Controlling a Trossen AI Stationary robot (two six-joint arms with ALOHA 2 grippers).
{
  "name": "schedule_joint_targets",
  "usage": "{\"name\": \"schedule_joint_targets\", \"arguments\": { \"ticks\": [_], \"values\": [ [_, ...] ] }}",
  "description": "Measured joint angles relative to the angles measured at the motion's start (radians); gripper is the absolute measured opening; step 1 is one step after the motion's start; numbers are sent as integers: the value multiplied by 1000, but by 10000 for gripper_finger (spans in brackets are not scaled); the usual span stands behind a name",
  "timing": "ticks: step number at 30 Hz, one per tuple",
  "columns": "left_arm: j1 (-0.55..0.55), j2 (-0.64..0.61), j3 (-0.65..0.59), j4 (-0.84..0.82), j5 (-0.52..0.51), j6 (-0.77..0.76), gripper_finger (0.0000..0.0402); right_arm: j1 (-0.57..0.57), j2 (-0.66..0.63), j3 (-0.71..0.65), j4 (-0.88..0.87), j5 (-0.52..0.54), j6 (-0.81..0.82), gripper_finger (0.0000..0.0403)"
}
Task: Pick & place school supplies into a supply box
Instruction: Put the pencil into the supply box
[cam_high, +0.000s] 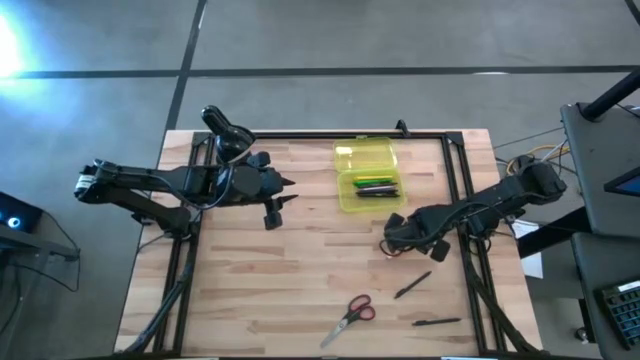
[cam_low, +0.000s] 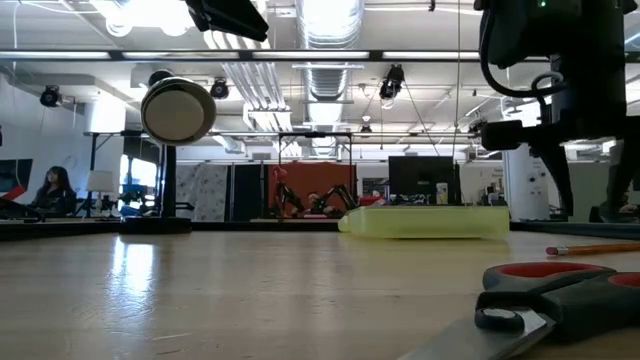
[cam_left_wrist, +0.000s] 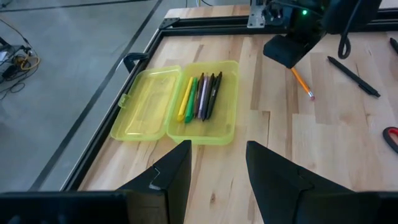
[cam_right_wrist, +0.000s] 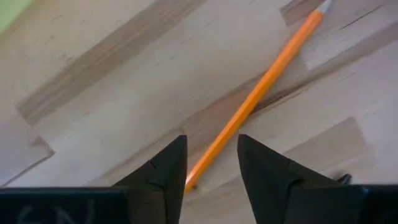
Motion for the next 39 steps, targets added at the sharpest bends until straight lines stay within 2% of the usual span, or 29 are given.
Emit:
{"name": "schedule_joint_targets", "arguments": {
  "ticks": [8, 24, 31, 39],
  "values": [
    [0, 0, 0, 0, 0, 1, 138, -21, 0, -20, 1, -39, 23, 166],
    [0, 0, 0, 0, 0, 2, 138, -29, -1, -107, 31, -42, 23, 167],
    [0, 0, 0, 0, 0, 3, 138, -29, -6, -174, 131, -33, 21, 167],
    [0, 0, 0, 3, 0, 3, 138, -16, -6, -194, 145, -1, -12, 162]
  ]
}}
